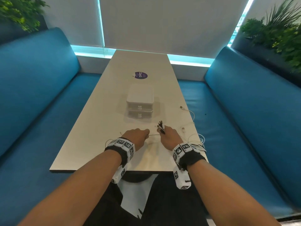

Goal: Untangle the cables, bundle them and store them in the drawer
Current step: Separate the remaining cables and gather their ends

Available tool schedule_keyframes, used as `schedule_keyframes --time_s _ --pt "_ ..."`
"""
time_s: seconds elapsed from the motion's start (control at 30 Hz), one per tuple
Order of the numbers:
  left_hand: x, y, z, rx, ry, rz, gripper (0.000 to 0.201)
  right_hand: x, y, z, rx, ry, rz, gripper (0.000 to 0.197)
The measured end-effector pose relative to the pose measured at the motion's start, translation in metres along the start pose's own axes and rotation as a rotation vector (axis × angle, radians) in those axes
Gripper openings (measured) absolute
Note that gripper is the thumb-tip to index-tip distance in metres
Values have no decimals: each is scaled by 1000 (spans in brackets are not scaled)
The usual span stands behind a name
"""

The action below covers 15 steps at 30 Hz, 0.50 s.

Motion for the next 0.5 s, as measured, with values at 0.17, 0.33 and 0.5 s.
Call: schedule_keyframes --time_s 0.17,0.33,0.5 --pt "-5 -6 13 22 40 37 24 6 15 -8 92 -61 -161 25" --pt "-3 -11 -11 53 27 -15 25 -3 10 -3 231 -25 -112 23" --pt "5 -5 -61 50 -60 -34 13 -9 -14 24 304 115 36 23"
Point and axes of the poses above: each hand's wrist, its own x-axis away from the middle knuckle, its own y-axis out of the palm, z = x × y, the point moved 7 cm from there along -x, towards the middle knuckle, and after that the axes turned 15 degrees about -x, right-handed, at the moved point
